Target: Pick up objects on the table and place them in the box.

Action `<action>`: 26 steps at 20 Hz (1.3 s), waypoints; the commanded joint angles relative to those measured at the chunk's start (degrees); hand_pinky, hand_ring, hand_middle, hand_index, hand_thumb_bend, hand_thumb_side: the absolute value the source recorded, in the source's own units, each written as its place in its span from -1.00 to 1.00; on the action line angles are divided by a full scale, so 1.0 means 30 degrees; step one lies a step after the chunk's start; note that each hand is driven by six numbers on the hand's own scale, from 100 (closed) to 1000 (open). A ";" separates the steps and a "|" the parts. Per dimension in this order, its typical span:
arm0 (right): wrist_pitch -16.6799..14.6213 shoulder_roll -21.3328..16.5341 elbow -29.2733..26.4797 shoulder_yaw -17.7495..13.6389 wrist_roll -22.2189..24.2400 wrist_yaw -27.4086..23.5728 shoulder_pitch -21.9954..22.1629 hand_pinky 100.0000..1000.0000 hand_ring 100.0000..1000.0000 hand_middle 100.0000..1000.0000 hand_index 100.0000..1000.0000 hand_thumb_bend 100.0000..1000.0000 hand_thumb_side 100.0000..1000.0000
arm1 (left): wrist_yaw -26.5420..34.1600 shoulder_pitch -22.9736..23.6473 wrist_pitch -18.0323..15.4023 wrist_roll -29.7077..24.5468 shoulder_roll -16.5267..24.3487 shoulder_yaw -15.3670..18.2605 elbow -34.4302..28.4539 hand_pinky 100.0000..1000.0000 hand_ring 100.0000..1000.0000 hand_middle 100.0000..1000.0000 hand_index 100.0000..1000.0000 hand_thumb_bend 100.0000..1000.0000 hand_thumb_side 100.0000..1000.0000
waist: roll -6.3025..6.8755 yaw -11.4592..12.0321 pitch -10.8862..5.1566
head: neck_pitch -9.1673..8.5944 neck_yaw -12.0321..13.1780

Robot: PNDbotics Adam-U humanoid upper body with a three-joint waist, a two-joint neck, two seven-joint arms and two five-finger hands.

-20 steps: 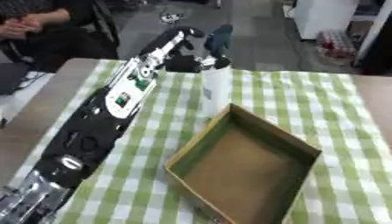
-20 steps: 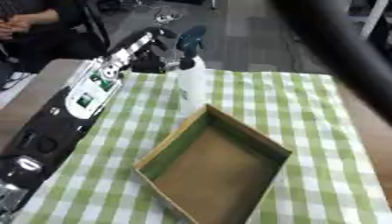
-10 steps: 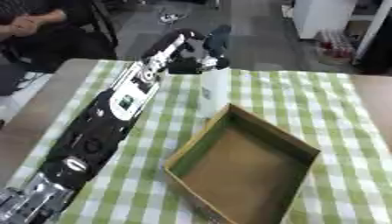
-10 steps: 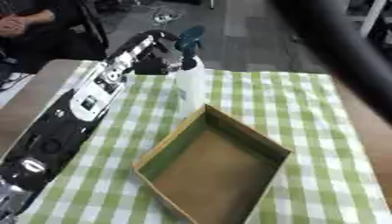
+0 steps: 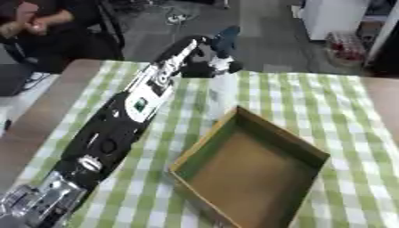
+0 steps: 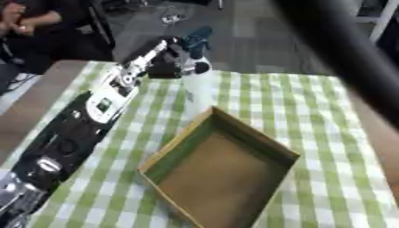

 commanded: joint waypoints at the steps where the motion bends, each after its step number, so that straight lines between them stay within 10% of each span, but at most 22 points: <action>1: 0.0023 -0.0340 -0.0255 -0.0075 0.0032 0.0000 -0.0234 -0.39 -0.14 -0.10 0.43 -0.74 0.98 | -0.0353 -0.0505 0.0053 0.0054 -0.0068 0.0044 0.0140 0.08 0.56 0.71 0.75 0.40 0.48 | -0.0041 0.0009 -0.0189 | -0.0057 0.0314; 26: 0.0068 -0.0317 -0.0255 -0.0040 0.0048 0.0014 -0.0256 -0.39 -0.14 -0.10 0.42 -0.74 0.98 | -0.2925 -0.0813 0.0214 0.0744 -0.1646 0.0106 0.1597 0.18 0.64 0.76 0.77 0.37 0.49 | -0.0085 -0.0006 -0.0192 | -0.0333 0.0334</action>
